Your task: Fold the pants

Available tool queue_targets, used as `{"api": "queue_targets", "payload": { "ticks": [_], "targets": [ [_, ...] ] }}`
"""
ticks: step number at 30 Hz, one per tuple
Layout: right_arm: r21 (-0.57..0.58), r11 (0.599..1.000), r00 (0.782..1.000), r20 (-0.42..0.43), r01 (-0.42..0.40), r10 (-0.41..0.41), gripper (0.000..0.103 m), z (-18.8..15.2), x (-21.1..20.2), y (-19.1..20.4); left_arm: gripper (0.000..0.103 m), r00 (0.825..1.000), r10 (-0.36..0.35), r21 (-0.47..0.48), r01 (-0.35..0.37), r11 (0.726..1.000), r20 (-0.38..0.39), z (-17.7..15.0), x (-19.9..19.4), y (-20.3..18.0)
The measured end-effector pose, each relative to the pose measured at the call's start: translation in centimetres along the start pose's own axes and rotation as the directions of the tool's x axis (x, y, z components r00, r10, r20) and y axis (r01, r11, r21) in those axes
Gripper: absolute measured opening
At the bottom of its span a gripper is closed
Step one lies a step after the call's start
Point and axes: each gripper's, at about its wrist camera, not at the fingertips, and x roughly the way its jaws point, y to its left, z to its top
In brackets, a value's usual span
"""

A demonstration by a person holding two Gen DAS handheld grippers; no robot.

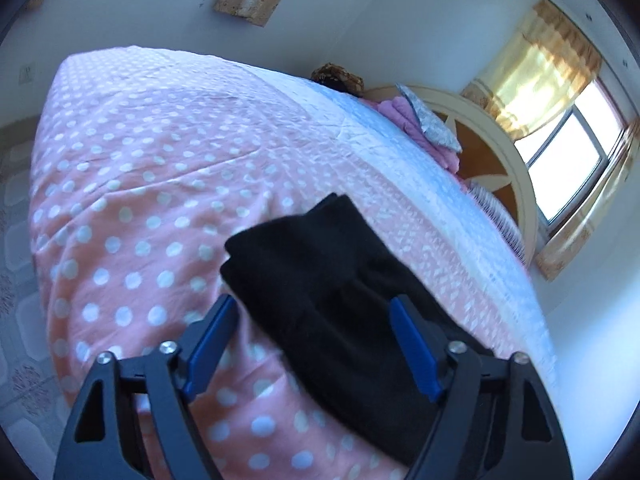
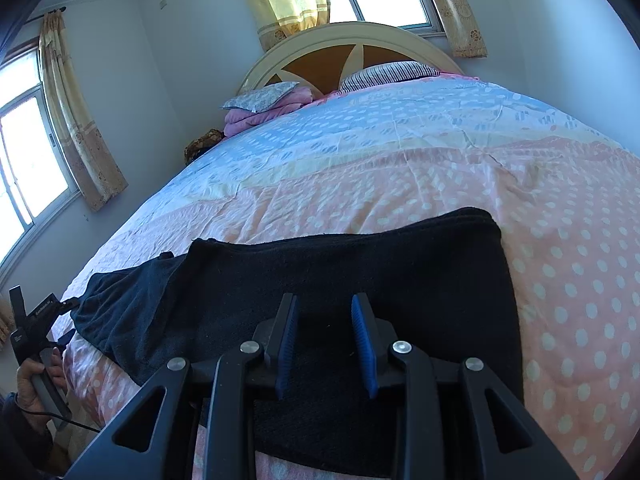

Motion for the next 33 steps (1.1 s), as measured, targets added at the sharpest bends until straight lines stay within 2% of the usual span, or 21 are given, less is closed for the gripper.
{"api": "queue_targets", "payload": {
  "ticks": [6, 12, 14, 15, 16, 17, 23, 26, 28, 30, 31, 32, 33],
  "targets": [
    [0.005, 1.0, 1.0, -0.001, -0.003, 0.003, 0.031, 0.0, 0.1, -0.1, 0.077, 0.999, -0.013, -0.026, 0.012, 1.0, -0.045, -0.2, 0.7, -0.4],
    [0.01, 1.0, 1.0, 0.0, -0.005, 0.005, 0.031, -0.1, 0.1, 0.0, 0.076, 0.999, -0.01, -0.081, 0.006, 0.997, -0.046, -0.2, 0.8, -0.4],
    [0.011, 1.0, 1.0, 0.0, -0.005, 0.005, 0.031, -0.1, 0.0, 0.0, 0.058, 0.999, 0.011, -0.12, -0.015, 0.993, -0.031, 0.1, 0.9, 0.1],
    [0.011, 1.0, 1.0, 0.0, -0.005, 0.005, 0.031, -0.1, 0.0, -0.1, 0.036, 0.999, 0.012, -0.131, -0.016, 0.991, -0.032, 0.3, 1.0, 0.3],
    [0.011, 1.0, 1.0, 0.0, -0.005, 0.005, 0.031, -0.1, 0.1, -0.1, 0.022, 0.999, 0.006, -0.131, -0.012, 0.991, -0.045, 0.5, 1.4, 0.4],
    [0.012, 1.0, 1.0, 0.0, -0.005, 0.005, 0.031, -0.1, 0.1, 0.0, 0.022, 0.998, -0.007, -0.123, -0.001, 0.992, -0.062, 0.6, 1.7, 0.6],
    [0.01, 1.0, 1.0, -0.001, -0.004, 0.004, 0.031, -0.1, 0.0, 0.0, 0.017, 0.999, 0.001, -0.027, -0.003, 1.0, -0.047, 0.8, 1.2, -0.9],
    [0.035, 0.999, 1.0, 0.002, -0.019, 0.019, 0.031, 0.0, -0.2, -0.3, 0.015, 0.999, -0.032, 0.083, 0.033, 0.996, -0.016, 1.3, 0.2, -3.6],
    [0.082, 0.995, 0.998, 0.034, -0.048, 0.045, 0.031, 0.2, -0.9, -0.8, 0.015, 0.995, -0.096, 0.212, 0.092, 0.973, 0.007, 1.2, -1.2, -6.9],
    [0.116, 0.991, 0.996, 0.065, -0.071, 0.064, 0.031, 0.5, -1.5, -1.6, 0.015, 0.986, -0.167, 0.349, 0.152, 0.925, 0.015, 0.1, -2.7, -10.5],
    [0.135, 0.987, 0.995, 0.068, -0.082, 0.073, 0.031, 0.6, -1.5, -2.0, 0.015, 0.979, -0.203, 0.417, 0.18, 0.891, 0.011, -0.7, -3.5, -12.4],
    [0.152, 0.984, 0.994, 0.066, -0.091, 0.082, 0.031, 0.6, -1.5, -2.3, 0.015, 0.965, -0.261, 0.497, 0.23, 0.837, -0.006, -2.2, -4.5, -14.9],
    [0.175, 0.979, 0.994, 0.063, -0.1, 0.09, 0.031, 0.7, -1.5, -2.7, 0.015, 0.952, -0.305, 0.54, 0.271, 0.797, -0.027, -3.4, -5.1, -16.6]
  ]
}}
